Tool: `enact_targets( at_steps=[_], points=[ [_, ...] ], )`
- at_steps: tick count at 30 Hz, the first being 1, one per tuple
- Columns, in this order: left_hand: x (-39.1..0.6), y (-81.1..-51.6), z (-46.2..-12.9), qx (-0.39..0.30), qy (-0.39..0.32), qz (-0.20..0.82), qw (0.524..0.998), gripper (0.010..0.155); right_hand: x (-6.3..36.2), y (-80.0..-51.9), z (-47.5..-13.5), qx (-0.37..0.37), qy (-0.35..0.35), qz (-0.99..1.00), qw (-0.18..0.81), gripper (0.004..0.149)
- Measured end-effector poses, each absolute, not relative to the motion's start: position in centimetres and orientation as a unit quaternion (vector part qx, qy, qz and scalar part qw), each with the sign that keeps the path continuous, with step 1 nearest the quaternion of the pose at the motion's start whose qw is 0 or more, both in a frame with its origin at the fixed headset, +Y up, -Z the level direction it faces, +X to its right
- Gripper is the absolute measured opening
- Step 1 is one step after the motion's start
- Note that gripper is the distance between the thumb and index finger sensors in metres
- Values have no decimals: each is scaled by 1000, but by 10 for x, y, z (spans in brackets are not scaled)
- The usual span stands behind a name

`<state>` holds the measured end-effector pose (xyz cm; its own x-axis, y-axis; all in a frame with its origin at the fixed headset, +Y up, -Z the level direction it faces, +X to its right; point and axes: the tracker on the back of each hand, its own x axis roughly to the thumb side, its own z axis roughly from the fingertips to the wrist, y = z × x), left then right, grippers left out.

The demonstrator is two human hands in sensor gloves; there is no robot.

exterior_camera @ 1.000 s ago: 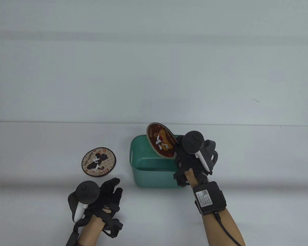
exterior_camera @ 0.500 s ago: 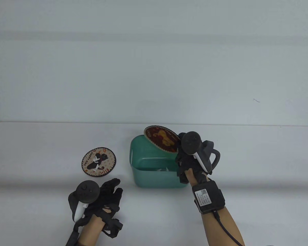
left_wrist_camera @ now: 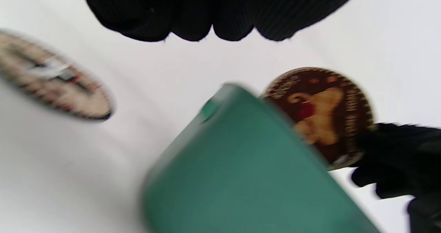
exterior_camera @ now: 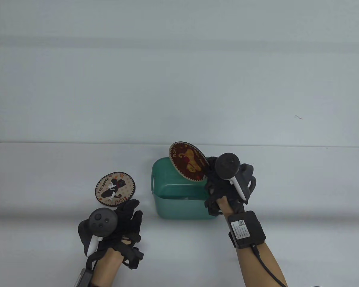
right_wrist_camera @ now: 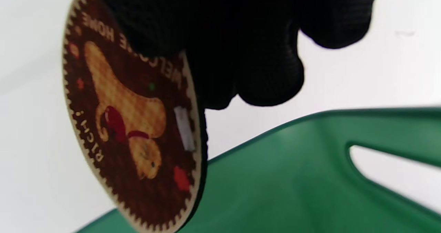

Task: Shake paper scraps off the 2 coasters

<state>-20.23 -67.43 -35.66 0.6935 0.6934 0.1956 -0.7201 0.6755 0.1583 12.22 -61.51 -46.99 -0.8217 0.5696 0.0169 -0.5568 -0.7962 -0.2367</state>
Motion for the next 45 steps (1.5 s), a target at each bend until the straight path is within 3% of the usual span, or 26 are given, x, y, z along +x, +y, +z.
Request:
enact_targets(
  at_steps=[2, 7, 11, 13, 16, 18, 19, 20, 23, 27, 30, 33, 36, 40, 42, 45],
  points=[
    [-186, -653, -363, 119, -93, 365, 919, 51, 122, -619, -470, -29, -103, 924, 367, 40],
    [-129, -612, -392, 80, -143, 312, 936, 50, 116, -619, -468, -7, -104, 917, 386, 41],
    [-93, -607, -416, 53, -176, 281, 942, 58, 115, -616, -469, 2, -92, 905, 415, 41],
    [-81, -605, -423, 72, -179, 278, 941, 72, 117, -613, -469, 5, -93, 900, 425, 41],
    [-65, -606, -436, 69, -180, 257, 947, 76, 124, -610, -469, 5, -98, 892, 441, 41],
    [-55, -611, -447, 15, -176, 210, 962, 74, 131, -609, -469, 0, -104, 894, 435, 41],
    [-51, -614, -451, -25, -156, 164, 974, 62, 133, -609, -470, -5, -108, 899, 424, 41],
    [-49, -615, -454, -47, -155, 139, 977, 48, 136, -609, -470, -8, -115, 905, 410, 41],
    [-51, -617, -459, -51, -144, 111, 982, 42, 147, -610, -471, -18, -135, 921, 364, 41],
    [-57, -621, -460, -63, -145, 132, 979, 55, 157, -615, -475, -31, -135, 913, 383, 41],
    [-57, -627, -462, -128, -134, 105, 977, 51, 157, -617, -476, -31, -129, 911, 389, 41],
    [-61, -627, -464, -105, -132, 121, 978, 63, 156, -617, -476, -31, -125, 911, 392, 41],
    [-61, -628, -466, -140, -128, 113, 975, 55, 156, -618, -476, -29, -119, 915, 384, 41],
    [-61, -628, -468, -116, -127, 120, 978, 57, 161, -620, -477, -37, -117, 911, 393, 40],
    [-59, -630, -468, -128, -129, 112, 977, 50, 163, -621, -477, -38, -116, 910, 397, 41],
    [-58, -631, -468, -115, -131, 110, 979, 68, 167, -620, -476, -39, -118, 910, 396, 41]
  ],
)
